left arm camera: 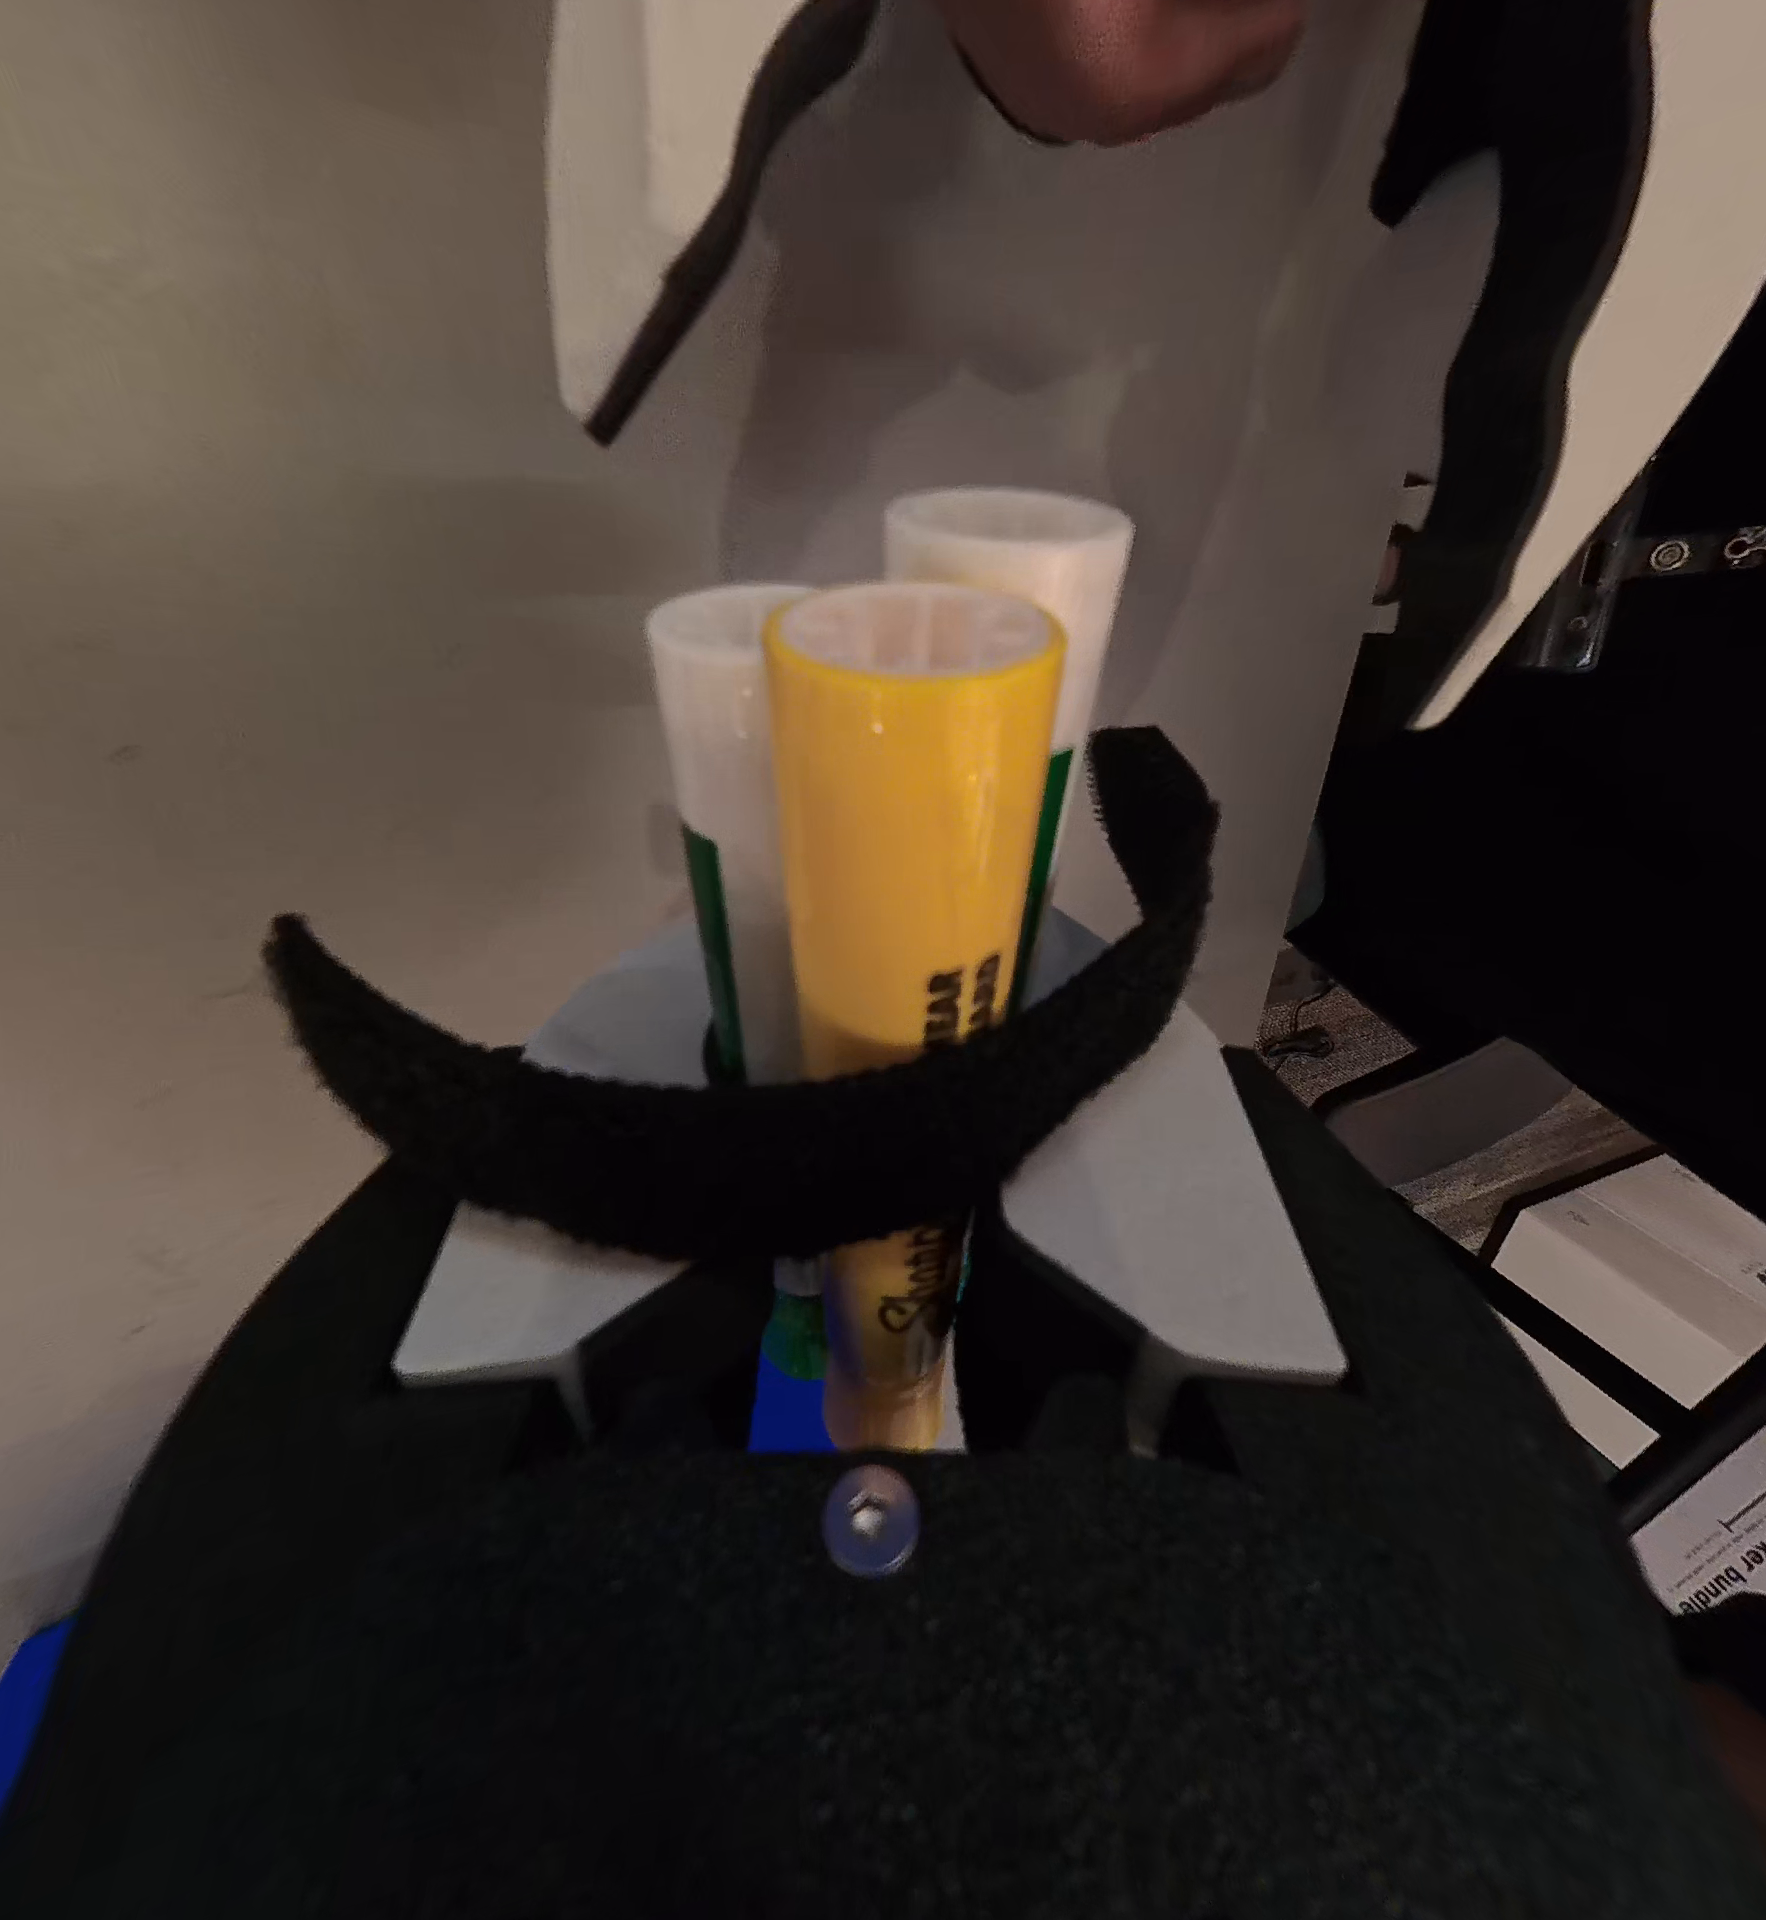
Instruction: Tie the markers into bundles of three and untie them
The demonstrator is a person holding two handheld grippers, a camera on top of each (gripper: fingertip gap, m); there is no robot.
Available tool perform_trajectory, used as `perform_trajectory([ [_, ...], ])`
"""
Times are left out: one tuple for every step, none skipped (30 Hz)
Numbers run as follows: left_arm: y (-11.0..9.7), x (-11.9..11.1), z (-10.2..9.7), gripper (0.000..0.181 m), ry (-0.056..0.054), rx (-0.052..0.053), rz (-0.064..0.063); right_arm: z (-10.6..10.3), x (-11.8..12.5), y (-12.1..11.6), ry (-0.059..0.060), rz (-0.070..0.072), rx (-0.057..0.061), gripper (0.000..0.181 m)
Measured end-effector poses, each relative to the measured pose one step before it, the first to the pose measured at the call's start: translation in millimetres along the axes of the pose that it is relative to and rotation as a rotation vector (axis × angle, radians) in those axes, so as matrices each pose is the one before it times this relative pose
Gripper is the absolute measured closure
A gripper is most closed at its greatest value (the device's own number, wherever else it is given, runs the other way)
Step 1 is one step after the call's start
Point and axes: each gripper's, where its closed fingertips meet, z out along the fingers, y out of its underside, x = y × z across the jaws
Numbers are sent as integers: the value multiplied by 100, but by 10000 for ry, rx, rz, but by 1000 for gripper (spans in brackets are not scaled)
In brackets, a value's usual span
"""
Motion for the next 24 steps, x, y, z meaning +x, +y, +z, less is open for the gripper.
perform_trajectory([
  [-17, 58, 57, 139, 18, -21, 33, 76, 125, 267, -151, -333, -245, 68],
  [-22, 69, 64, 138, 27, -24, 27, 104, 99, 294, -176, -251, -278, 62],
  [-52, 61, 52, 138, 22, -9, 24, 60, 58, 152, -211, -218, -178, 59],
  [-51, 72, 42, 137, 27, -10, 22, 44, 284, 96, -44, -194, -133, 58],
  [-77, 94, 47, 137, 47, 9, 32, 72, 196, 67, -44, -181, -165, 54],
  [-81, 129, 48, 136, 61, 17, 29, 61, 111, -64, -60, -180, -119, 54],
  [-32, 89, 63, 137, 34, -20, 25, 61, 179, -213, 29, -211, -27, 53],
  [-14, 42, 63, 137, 4, -33, 32, 89, 161, -204, 22, -216, -14, 53],
  [-9, 72, 51, 137, 16, -24, 27, 116, 85, -194, -41, -148, -25, 53],
  [-14, 67, 38, 137, 22, -17, 28, 104, 140, -195, -2, -130, -31, 53],
  [-30, 34, 20, 137, 9, -1, 23, 78, 52, -342, -29, -156, 79, 53],
  [-43, 35, 12, 137, 21, 7, 3, 107, -39, -359, -84, -113, 108, 53],
  [-64, 52, 12, 137, 37, 24, 2, 118, -49, -316, -94, -68, 81, 53],
  [-59, 59, 15, 139, 45, 28, 9, 148, -93, -343, -111, -67, 116, 54],
  [-22, 46, 32, 137, 28, -4, 16, 155, 15, -266, -53, -72, 71, 54],
  [-4, 23, 50, 139, 11, -11, 22, 136, 61, -234, -29, -80, 64, 54],
  [-36, 38, 44, 139, 27, 0, 16, 151, 36, -203, -55, -52, 73, 54],
  [-77, 69, 44, 139, 43, 21, 22, 173, 168, -32, 13, -44, -24, 54],
  [-110, 100, 31, 139, 63, 46, 20, 205, 75, 86, -51, -40, -66, 54],
  [-80, 71, 28, 139, 46, 17, 15, 190, 43, 102, -70, -18, -53, 54],
  [-12, 19, 44, 140, -7, -26, 27, 187, 96, 144, -48, 6, -69, 54],
  [-13, 24, 43, 139, -1, -25, 32, 164, 35, 80, -71, 22, -16, 54],
  [-21, 54, 19, 139, 21, -11, 28, 105, 41, 62, -47, 27, -30, 55],
  [-43, 26, -4, 139, 0, 8, 22, 40, -18, -21, -72, 30, 20, 59],
])
